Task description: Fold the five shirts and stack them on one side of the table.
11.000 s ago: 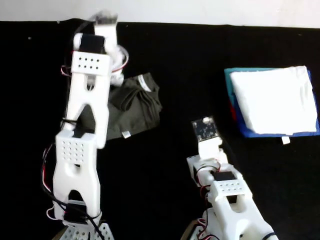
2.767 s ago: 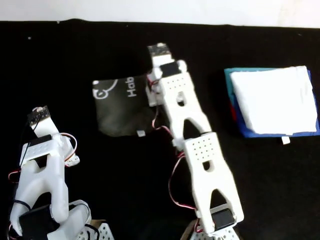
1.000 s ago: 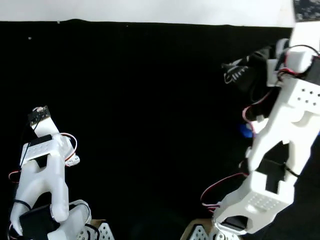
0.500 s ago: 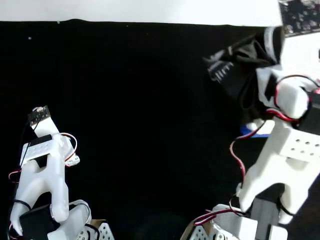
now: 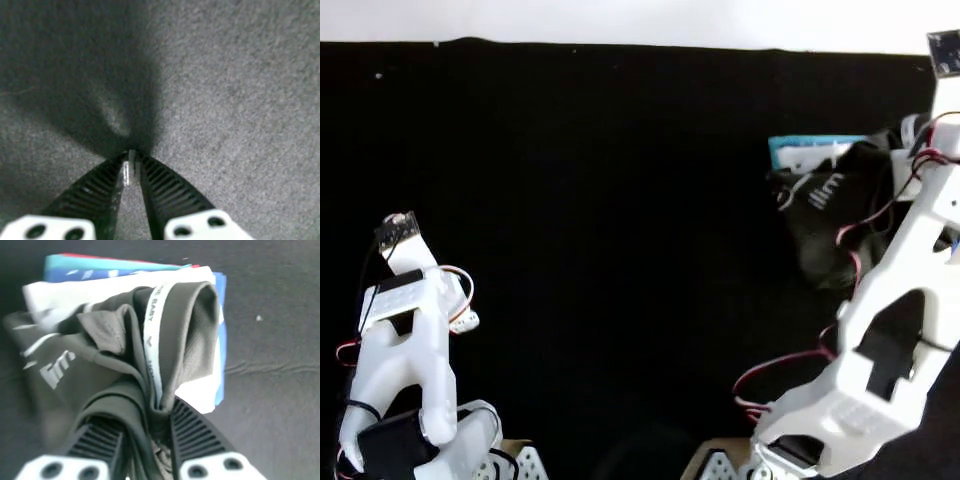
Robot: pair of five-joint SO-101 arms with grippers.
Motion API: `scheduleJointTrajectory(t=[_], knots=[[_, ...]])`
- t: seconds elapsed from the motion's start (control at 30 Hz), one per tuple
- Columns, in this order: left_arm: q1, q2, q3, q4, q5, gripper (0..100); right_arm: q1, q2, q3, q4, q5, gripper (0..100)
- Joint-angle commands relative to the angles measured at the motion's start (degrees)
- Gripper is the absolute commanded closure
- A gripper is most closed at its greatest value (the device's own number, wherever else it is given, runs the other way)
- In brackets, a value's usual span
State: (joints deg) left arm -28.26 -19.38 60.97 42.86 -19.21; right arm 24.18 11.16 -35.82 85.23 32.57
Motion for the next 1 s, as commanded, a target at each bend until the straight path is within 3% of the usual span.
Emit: scheduleJointTrajectory(t=[0.0, 0.47, 0.57, 0.7, 0.97], knots=[[-0.4, -0.2, 0.0, -2.3, 0.1, 99, 2.3, 3.6, 0.0, -8.1, 1.8, 99.3], [-0.4, -0.1, 0.0, -2.3, 0.1, 99, 4.4, 19.4, 0.0, -17.3, 1.4, 99.2], [-0.4, -0.1, 0.0, -2.3, 0.1, 99, 4.6, 20.2, 0.0, -17.1, 1.2, 93.9], [-0.4, -0.1, 0.0, -2.3, 0.1, 99, 5.3, 20.0, -0.7, -15.5, -3.3, 79.2], [-0.4, -0.1, 0.0, -2.3, 0.1, 99, 5.4, 20.3, -16.5, -9.4, -14.3, 77.9]])
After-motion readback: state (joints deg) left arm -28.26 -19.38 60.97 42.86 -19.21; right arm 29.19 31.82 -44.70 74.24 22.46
